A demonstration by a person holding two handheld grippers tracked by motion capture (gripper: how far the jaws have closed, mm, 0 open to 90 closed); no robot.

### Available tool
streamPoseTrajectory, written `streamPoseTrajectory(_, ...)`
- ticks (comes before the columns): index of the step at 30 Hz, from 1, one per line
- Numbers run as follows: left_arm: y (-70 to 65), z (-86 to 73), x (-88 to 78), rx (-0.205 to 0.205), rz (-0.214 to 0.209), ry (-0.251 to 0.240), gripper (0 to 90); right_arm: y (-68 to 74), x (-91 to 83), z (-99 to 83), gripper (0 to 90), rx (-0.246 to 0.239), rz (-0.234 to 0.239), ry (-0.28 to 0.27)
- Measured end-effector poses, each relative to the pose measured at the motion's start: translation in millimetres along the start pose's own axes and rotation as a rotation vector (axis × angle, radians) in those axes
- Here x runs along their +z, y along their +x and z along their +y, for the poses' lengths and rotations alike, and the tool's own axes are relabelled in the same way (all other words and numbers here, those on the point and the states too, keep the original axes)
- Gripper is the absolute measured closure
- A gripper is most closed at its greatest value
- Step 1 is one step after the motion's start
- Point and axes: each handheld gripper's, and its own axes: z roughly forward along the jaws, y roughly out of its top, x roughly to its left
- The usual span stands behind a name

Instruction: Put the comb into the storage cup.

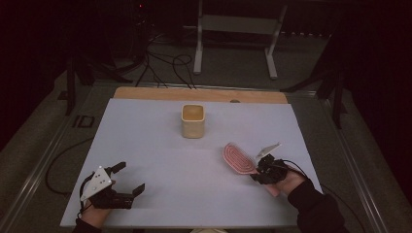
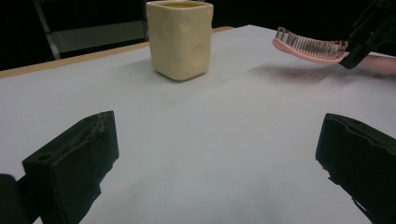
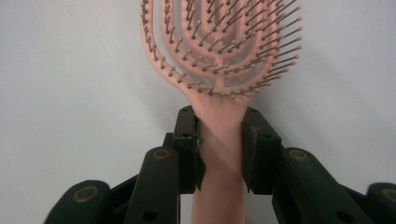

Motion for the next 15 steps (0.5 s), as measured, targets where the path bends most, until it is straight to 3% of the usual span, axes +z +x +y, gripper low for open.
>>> streamPoseTrajectory(15, 0.0, 0.1, -0.3, -0.001, 0.001, 0.0, 0.1, 20.2, 6.9, 9.7, 70.3, 0.002, 0.07, -0.189)
